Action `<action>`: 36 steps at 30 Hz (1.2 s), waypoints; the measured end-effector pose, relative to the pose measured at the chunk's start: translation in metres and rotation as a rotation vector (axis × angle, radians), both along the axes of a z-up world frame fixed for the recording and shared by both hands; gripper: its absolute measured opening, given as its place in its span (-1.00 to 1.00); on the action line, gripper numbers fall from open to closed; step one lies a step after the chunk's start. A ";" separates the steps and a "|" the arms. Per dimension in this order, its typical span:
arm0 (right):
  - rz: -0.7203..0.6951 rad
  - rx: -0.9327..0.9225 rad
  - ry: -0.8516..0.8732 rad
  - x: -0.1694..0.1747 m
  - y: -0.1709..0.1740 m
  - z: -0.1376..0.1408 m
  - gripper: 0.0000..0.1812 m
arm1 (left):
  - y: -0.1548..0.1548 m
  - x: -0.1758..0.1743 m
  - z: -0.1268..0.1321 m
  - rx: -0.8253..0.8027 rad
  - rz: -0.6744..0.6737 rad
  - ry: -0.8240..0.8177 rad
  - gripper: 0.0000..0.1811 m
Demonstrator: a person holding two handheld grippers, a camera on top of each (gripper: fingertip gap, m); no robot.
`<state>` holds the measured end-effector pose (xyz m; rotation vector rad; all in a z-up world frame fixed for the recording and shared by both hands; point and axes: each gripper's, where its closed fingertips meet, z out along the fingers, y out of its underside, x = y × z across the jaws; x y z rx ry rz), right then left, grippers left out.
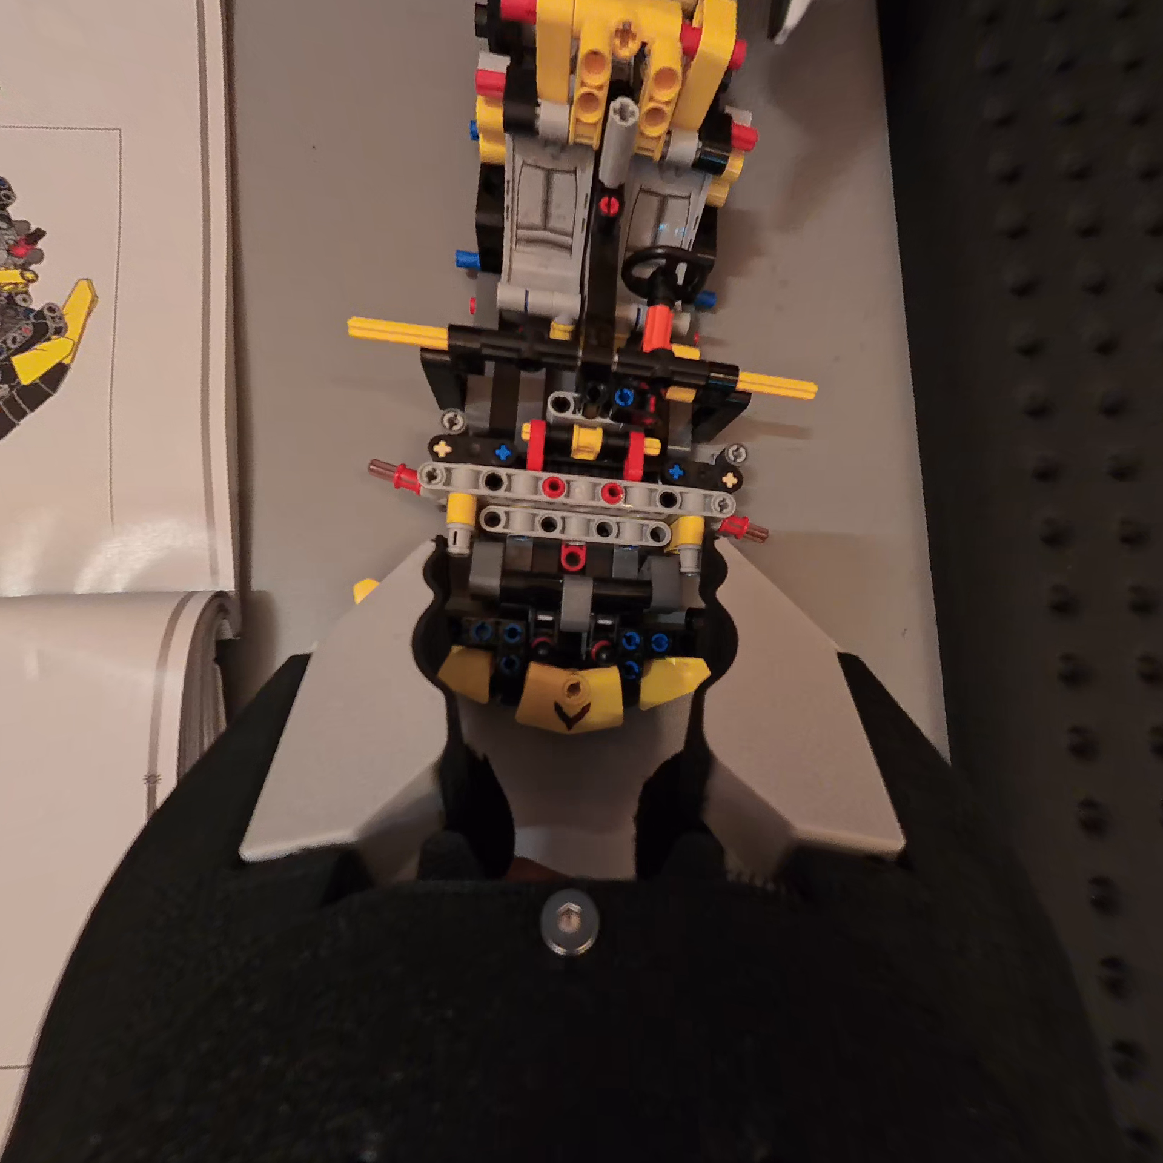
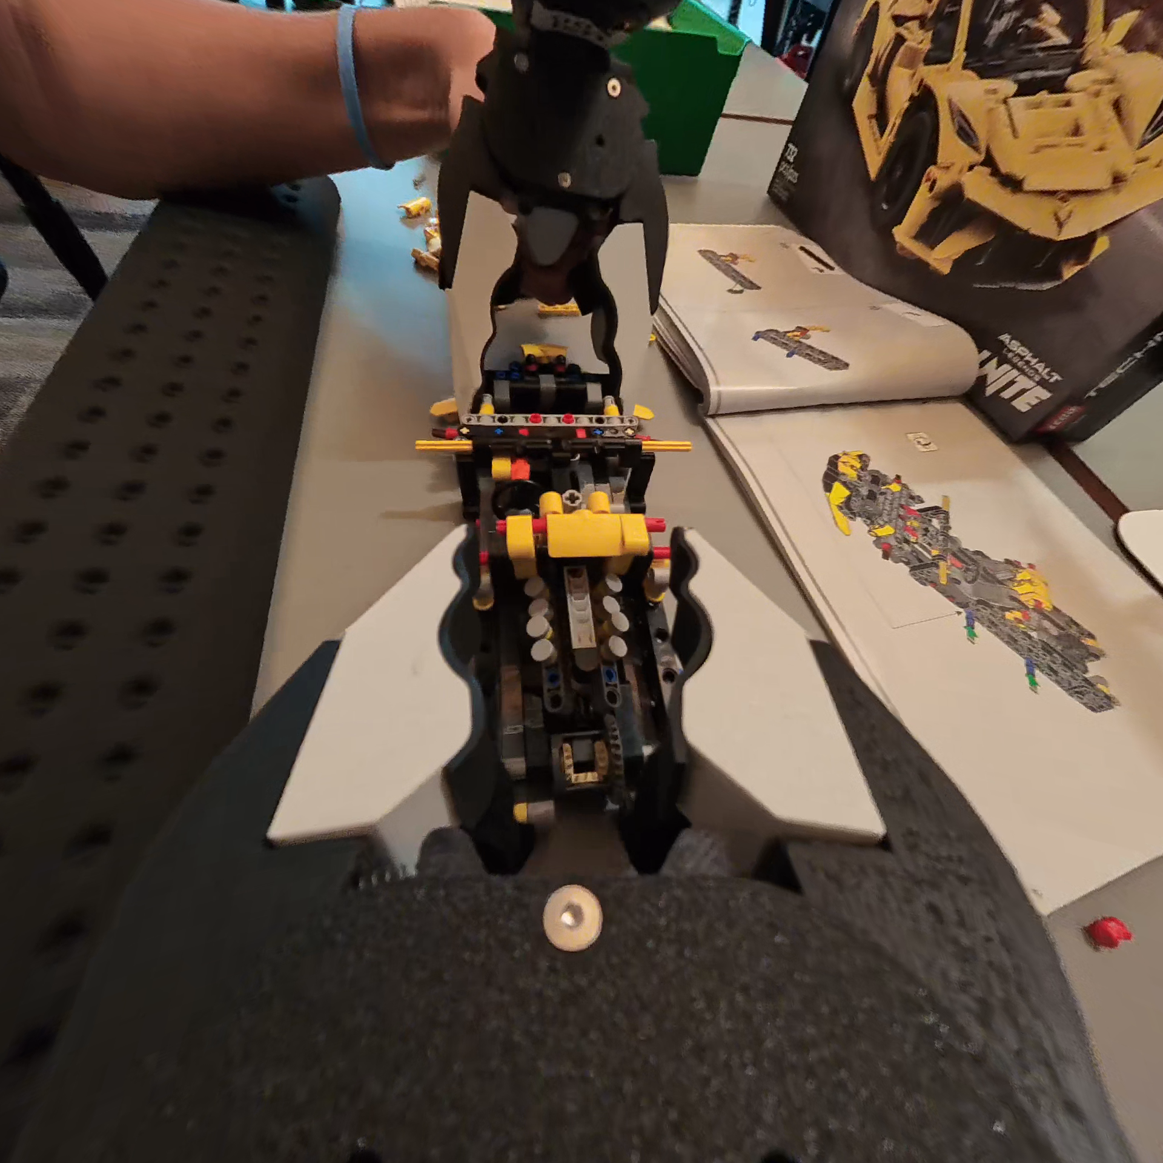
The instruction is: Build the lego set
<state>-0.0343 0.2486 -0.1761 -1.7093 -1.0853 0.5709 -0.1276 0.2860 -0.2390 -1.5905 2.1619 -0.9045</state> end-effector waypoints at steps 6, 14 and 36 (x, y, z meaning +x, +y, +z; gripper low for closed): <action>0.071 -0.051 -0.073 -0.003 0.007 -0.010 -0.41 | 0.000 0.000 0.000 0.003 -0.002 -0.002 -0.11; 0.078 -0.156 -0.136 0.000 0.009 -0.014 -0.50 | 0.001 0.002 0.000 0.002 0.011 0.001 -0.11; 0.014 -0.180 -0.087 0.003 0.006 -0.011 -0.53 | 0.001 0.001 0.000 0.005 0.008 0.003 -0.11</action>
